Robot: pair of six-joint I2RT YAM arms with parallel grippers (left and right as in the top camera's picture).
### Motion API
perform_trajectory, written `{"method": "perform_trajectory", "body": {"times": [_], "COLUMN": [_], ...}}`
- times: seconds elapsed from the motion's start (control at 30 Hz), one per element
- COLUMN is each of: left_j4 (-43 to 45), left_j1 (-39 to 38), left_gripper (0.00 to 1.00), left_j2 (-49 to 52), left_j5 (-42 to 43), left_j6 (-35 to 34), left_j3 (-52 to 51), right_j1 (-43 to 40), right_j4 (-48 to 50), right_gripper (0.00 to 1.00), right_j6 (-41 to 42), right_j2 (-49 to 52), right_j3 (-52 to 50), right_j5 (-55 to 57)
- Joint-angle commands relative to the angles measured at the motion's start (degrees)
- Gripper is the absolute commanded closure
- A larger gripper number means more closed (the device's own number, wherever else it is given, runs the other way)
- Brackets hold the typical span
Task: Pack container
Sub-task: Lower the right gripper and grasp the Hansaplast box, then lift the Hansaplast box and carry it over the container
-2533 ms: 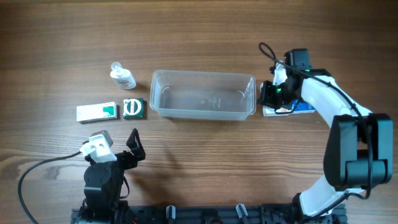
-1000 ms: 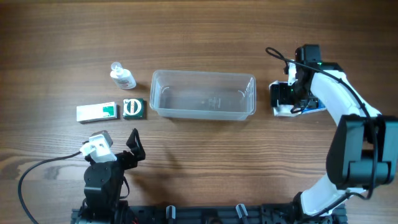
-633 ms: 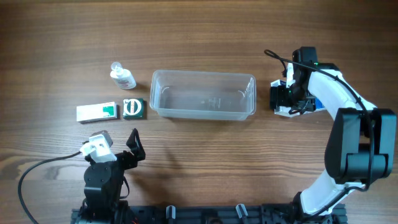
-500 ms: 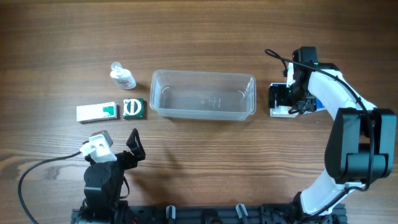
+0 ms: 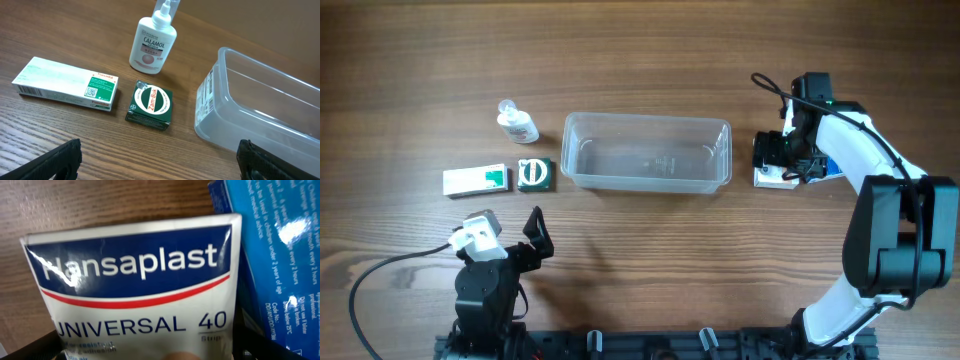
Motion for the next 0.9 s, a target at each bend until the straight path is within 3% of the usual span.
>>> {"method": "perform_trajectory", "body": {"times": [0.0, 0.53, 0.73, 0.87], "left_j4": [0.17, 0.17, 0.17, 0.17], "left_j1": [0.46, 0.46, 0.46, 0.46], "left_gripper": [0.00, 0.00, 0.00, 0.00], "left_j2": [-0.52, -0.52, -0.52, -0.52], "left_j5": [0.48, 0.48, 0.46, 0.48], "left_j6": [1.16, 1.16, 1.16, 1.16], "left_j3": [-0.13, -0.13, -0.13, -0.13], "right_j1": [0.61, 0.61, 1.40, 3.28], "right_j4": [0.66, -3.34, -8.02, -10.40], "right_gripper": [0.06, 0.24, 0.26, 0.33], "right_j6": [1.88, 1.79, 1.97, 4.37], "right_j2": [0.31, -1.55, -13.94, -25.05], "right_j3": [0.02, 0.68, 3.58, 4.44], "right_j5": [-0.07, -0.74, -1.16, -1.64]}}
